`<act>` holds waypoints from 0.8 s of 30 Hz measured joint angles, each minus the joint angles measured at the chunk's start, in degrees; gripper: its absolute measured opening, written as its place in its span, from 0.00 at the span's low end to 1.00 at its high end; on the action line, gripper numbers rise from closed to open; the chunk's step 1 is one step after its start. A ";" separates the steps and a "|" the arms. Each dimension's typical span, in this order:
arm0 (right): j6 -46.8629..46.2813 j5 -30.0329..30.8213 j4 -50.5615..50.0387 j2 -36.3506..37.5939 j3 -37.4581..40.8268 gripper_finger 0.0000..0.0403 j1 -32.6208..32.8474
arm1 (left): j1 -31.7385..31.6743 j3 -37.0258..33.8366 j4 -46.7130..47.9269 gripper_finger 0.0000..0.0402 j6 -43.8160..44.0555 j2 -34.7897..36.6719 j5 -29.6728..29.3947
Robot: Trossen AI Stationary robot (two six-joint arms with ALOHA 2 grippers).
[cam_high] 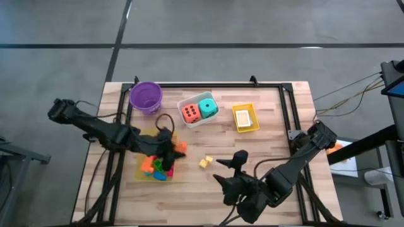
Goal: Pick & Place Toys
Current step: Put the orange game piece into the light yellow bin
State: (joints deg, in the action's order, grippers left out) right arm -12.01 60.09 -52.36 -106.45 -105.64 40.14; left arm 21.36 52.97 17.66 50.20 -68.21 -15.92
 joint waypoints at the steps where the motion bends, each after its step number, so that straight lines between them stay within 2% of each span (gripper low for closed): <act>1: -3.53 -0.81 -2.35 0.00 0.72 0.69 0.02 | -0.46 0.00 5.26 0.29 2.98 1.01 -1.94; 5: -14.04 -3.83 -6.06 0.00 6.19 0.69 -0.46 | -3.77 -0.01 24.55 0.29 15.05 2.52 -3.34; 9: -18.00 -4.66 -4.61 -0.04 12.71 0.69 -0.57 | -8.45 -0.02 36.23 0.29 17.83 2.47 -2.27; 16: -19.55 -7.76 3.91 -0.02 21.05 0.69 -1.15 | -16.51 -0.02 40.76 0.29 17.10 1.21 1.85; 24: -19.57 -8.13 8.44 -0.04 24.65 0.69 -1.40 | -22.60 -0.07 45.78 0.29 13.05 -8.62 5.42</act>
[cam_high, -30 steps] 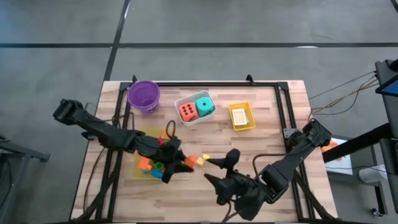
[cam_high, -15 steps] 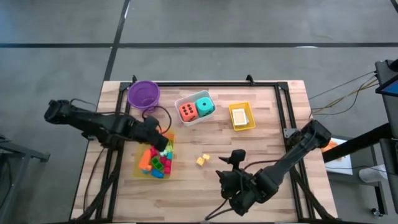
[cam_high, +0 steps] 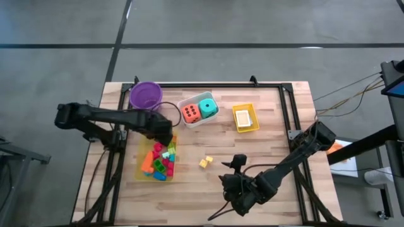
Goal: Pick & Place Toys
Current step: Put the orange game piece into the light yellow bin
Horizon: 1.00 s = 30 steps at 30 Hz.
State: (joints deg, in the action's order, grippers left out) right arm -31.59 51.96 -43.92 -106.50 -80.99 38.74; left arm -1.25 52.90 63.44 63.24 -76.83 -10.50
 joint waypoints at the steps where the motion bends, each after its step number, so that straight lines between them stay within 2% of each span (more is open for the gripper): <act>1: -0.01 0.01 0.18 0.00 0.03 0.69 -0.02 | -0.68 -0.01 0.52 0.29 -0.99 -1.38 0.45; 8: 0.23 0.05 1.18 0.02 0.05 0.69 -0.02 | -3.89 -0.07 0.00 0.29 -8.82 -7.32 3.08; 18: 0.70 0.28 1.25 0.02 0.15 0.69 -0.02 | -5.34 -3.01 -3.33 0.29 -18.22 -7.80 6.79; 23: 1.59 0.30 1.35 0.02 0.17 0.69 -0.02 | -5.45 -6.25 -7.34 0.29 -18.43 -7.86 9.77; 30: 3.30 0.46 2.45 0.02 0.03 0.69 -0.02 | -4.95 -7.07 -7.77 0.29 -16.77 -7.16 8.85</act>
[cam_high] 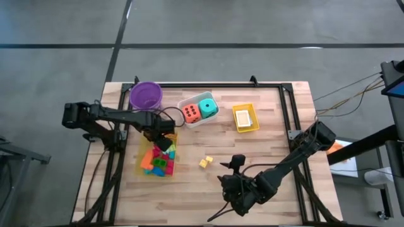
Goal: Pick & Place Toys
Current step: Put the orange game piece into the light yellow bin
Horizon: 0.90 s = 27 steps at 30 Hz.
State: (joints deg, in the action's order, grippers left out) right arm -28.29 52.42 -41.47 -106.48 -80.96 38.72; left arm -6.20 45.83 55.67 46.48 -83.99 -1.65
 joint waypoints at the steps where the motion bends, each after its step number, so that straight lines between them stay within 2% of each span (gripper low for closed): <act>1: 0.02 -0.02 0.12 0.00 -0.16 0.69 0.00 | 0.00 -0.01 -0.07 0.29 0.00 0.00 -0.02; 18: 0.39 -0.07 0.15 0.00 -0.38 0.69 0.02 | -0.07 -0.10 -0.44 0.30 1.75 -0.15 1.34; 27: 0.62 -0.09 0.16 0.00 -0.38 0.69 0.02 | -0.04 -0.14 -0.74 0.52 1.72 -0.22 1.52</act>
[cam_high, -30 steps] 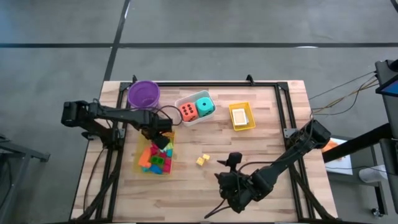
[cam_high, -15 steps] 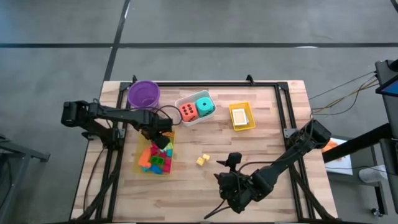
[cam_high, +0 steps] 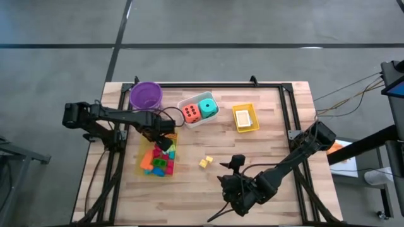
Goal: Pick & Place Toys
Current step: Put the orange game piece into the light yellow bin, then put the light yellow game piece into the light yellow bin
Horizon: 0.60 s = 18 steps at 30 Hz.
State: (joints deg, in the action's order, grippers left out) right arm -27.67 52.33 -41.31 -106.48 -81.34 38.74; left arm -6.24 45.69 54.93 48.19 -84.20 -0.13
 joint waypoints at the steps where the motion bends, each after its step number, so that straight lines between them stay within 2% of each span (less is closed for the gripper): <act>1: 0.05 0.01 0.05 0.00 0.00 0.69 0.00 | 0.00 0.00 -0.03 0.54 0.01 0.00 0.00; 11: 0.25 -0.06 0.14 0.00 0.00 0.69 -0.02 | -0.13 1.65 1.62 0.71 0.23 -0.26 0.79; 18: 0.25 -0.06 0.19 0.00 0.00 0.69 -0.02 | -0.13 5.80 8.10 0.86 0.01 -0.22 0.86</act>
State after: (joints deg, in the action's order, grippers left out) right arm -27.42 52.27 -41.12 -106.48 -81.34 38.72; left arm -6.37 51.49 63.03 48.20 -84.42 0.73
